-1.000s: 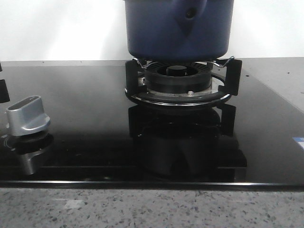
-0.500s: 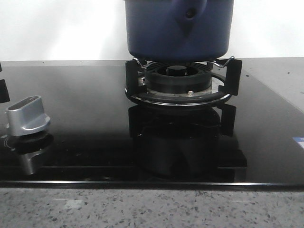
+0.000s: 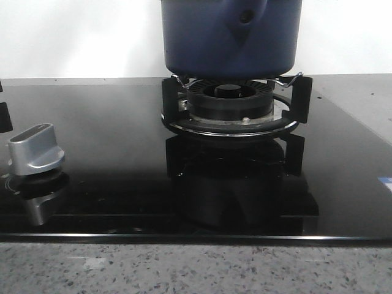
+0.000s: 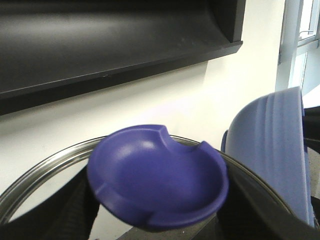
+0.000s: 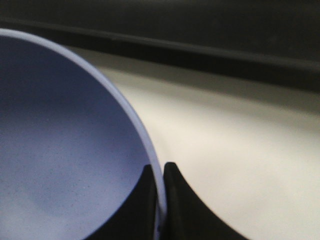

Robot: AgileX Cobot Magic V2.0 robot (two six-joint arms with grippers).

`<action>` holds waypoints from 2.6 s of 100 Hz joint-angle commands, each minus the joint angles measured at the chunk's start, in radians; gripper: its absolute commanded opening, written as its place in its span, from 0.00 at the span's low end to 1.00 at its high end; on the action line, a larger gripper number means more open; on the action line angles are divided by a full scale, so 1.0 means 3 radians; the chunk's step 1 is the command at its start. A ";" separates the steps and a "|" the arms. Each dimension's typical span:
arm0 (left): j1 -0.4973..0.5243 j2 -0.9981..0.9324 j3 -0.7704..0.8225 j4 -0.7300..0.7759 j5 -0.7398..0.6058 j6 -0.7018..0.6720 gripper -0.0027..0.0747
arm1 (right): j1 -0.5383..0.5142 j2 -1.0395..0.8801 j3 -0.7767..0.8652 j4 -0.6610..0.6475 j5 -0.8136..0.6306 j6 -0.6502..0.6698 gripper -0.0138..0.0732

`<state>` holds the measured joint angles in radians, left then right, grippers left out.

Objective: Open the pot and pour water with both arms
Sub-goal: 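Tilt the bowl over the open pot with the right gripper to pour water, then lower the bowl onto the counter and open the right gripper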

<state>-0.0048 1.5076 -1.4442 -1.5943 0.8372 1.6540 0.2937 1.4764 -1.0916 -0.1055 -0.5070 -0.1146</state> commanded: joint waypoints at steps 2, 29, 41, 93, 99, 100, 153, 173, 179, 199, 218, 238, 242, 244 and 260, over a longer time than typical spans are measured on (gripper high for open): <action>0.0011 -0.0175 -0.0114 -0.0283 0.0009 -0.0036 0.43 | -0.0003 -0.0108 -0.0089 0.0085 -0.0472 -0.0252 0.11; 0.0011 -0.0175 -0.0114 -0.0283 0.0009 -0.0036 0.43 | -0.0018 -0.0045 -0.0067 0.0085 -0.0722 -0.0278 0.11; 0.0011 -0.0175 -0.0114 -0.0283 0.0009 -0.0036 0.43 | -0.0018 -0.0022 0.0020 0.0107 -0.1125 -0.0278 0.11; 0.0011 -0.0175 -0.0114 -0.0283 0.0015 -0.0036 0.43 | -0.0018 0.0004 0.0205 0.0318 -0.1852 -0.0278 0.10; 0.0011 -0.0175 -0.0114 -0.0283 0.0015 -0.0036 0.43 | -0.0018 0.0017 0.0205 0.0318 -0.1852 -0.0278 0.10; 0.0011 -0.0175 -0.0114 -0.0283 0.0015 -0.0036 0.43 | -0.0018 0.0016 0.0205 0.0318 -0.1852 -0.0278 0.10; 0.0011 -0.0175 -0.0114 -0.0283 0.0015 -0.0036 0.43 | -0.0018 0.0018 0.0205 0.0321 -0.1841 -0.0278 0.10; -0.0010 -0.0175 -0.0114 -0.0224 0.0057 -0.0030 0.43 | -0.0018 -0.0112 0.0185 0.0509 -0.1372 -0.0278 0.10; -0.0017 -0.0175 -0.0114 -0.0233 0.0064 -0.0030 0.43 | -0.0018 -0.0207 0.0157 0.0619 -0.1081 -0.0278 0.10; -0.0017 -0.0175 -0.0114 -0.0263 0.0179 -0.0030 0.43 | -0.0183 -0.0597 -0.0123 0.0903 0.0450 -0.0278 0.10; -0.0108 -0.0175 -0.0114 -0.0348 0.0301 -0.0030 0.43 | -0.0806 -0.0746 -0.0804 0.1069 0.2679 -0.0271 0.10; -0.0450 -0.0175 -0.0114 -0.0348 0.0076 0.0075 0.43 | -0.1576 -0.0631 -0.1223 0.1069 0.4236 -0.0194 0.10; -0.0518 -0.0175 -0.0114 -0.0348 0.0013 0.0105 0.43 | -0.1683 -0.0591 -0.1223 0.1062 0.4403 -0.0194 0.10; -0.0545 -0.0175 -0.0114 -0.0348 -0.0012 0.0118 0.43 | -0.1746 -0.0562 -0.1223 0.1035 0.4509 -0.0194 0.10; -0.0822 -0.0161 -0.0114 -0.0348 -0.0274 0.0159 0.43 | -0.2151 -0.0263 -0.1223 0.0945 0.5217 -0.0194 0.10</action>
<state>-0.2107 1.5076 -1.4442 -1.5978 0.7945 1.6925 -0.2998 1.3810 -1.4213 0.1829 1.0037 -0.1774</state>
